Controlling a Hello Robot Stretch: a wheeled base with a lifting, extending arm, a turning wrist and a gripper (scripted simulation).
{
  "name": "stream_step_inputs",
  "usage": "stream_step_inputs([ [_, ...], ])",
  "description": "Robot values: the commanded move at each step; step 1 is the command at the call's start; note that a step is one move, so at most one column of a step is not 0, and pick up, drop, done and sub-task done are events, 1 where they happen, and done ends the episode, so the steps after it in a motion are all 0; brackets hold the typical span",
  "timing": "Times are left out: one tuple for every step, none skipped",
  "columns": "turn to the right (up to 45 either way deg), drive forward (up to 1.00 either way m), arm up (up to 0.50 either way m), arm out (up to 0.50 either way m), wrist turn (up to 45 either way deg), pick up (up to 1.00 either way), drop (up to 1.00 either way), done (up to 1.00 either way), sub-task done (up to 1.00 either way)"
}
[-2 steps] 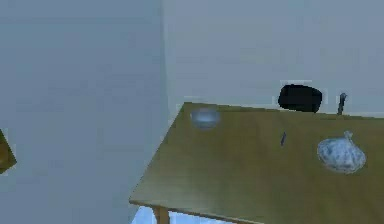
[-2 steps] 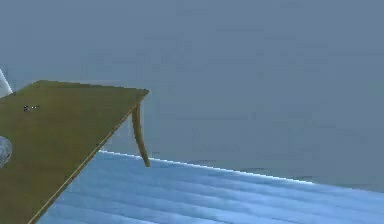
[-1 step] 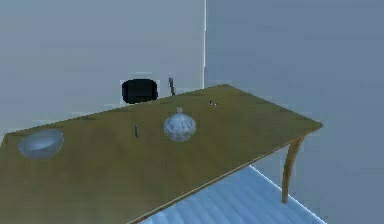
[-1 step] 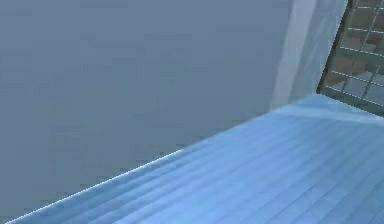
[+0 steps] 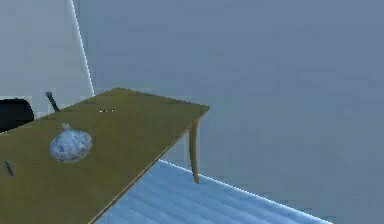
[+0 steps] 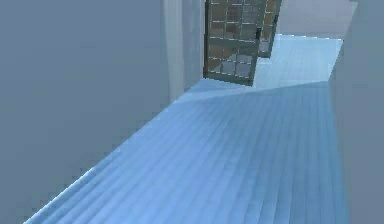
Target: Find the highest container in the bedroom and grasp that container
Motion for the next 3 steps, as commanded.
stream_step_inputs([
  [0.0,0.65,0.0,0.0,0.0,0.0,0.0,0.0,0.0],
  [-45.0,0.0,0.0,0.0,0.0,0.0,0.0,0.0,0.0],
  [-45.0,0.0,0.0,0.0,0.0,0.0,0.0,0.0,0.0],
])
